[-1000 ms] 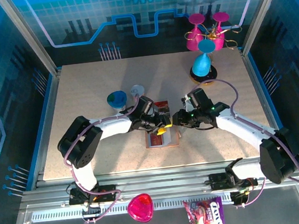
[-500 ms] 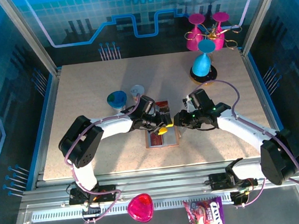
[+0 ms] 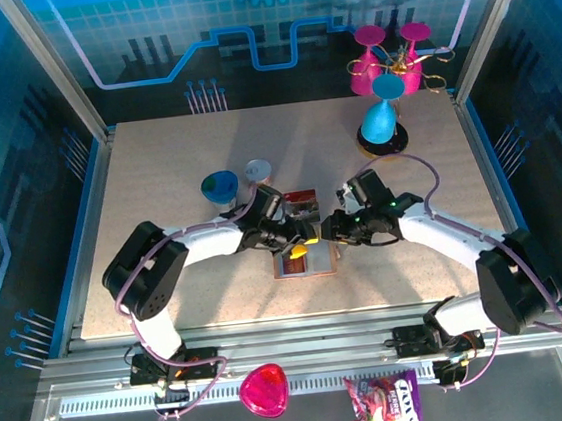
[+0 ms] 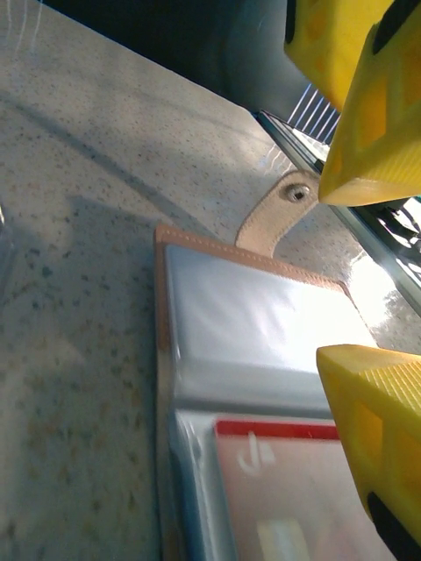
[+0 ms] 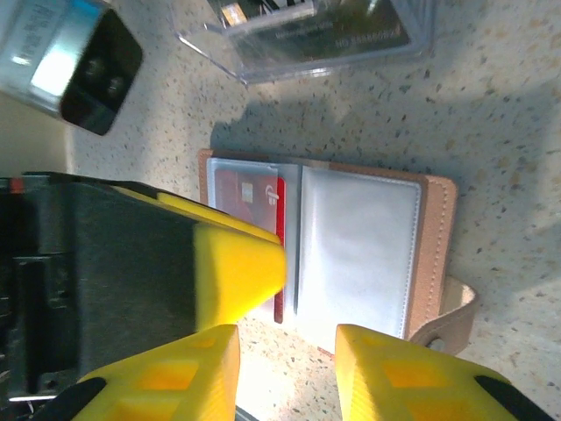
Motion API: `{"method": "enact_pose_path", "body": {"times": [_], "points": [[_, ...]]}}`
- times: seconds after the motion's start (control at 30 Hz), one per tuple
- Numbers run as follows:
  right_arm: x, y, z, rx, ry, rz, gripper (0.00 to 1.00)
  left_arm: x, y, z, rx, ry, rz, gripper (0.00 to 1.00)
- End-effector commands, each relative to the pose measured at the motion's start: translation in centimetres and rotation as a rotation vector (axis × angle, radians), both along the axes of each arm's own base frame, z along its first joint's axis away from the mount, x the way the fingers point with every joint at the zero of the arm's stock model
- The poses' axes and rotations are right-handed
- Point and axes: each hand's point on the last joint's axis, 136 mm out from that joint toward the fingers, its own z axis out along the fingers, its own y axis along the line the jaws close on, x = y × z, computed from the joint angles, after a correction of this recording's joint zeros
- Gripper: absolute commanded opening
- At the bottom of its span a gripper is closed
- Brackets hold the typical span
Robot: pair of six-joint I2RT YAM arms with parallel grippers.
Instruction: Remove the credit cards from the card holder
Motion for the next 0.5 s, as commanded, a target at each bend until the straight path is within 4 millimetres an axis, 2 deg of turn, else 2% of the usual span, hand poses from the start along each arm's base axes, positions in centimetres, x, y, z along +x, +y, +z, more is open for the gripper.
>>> {"method": "enact_pose_path", "body": {"times": [0.0, 0.23, 0.3, 0.47], "points": [[0.1, 1.5, 0.3, 0.022, 0.009, 0.027, 0.34, 0.3, 1.2, 0.9, -0.008, -0.04, 0.023, 0.46], [-0.2, 3.7, -1.0, 0.016, 0.041, 0.073, 0.32, -0.4, 3.5, 0.6, 0.01, -0.039, 0.063, 0.45], [0.3, 4.7, -0.6, 0.029, 0.031, 0.087, 0.31, -0.6, 4.0, 0.4, 0.015, -0.035, 0.07, 0.44], [0.2, 6.2, -1.6, 0.027, 0.053, 0.115, 0.29, -1.3, 4.8, -0.2, 0.027, -0.023, 0.076, 0.38]]}}
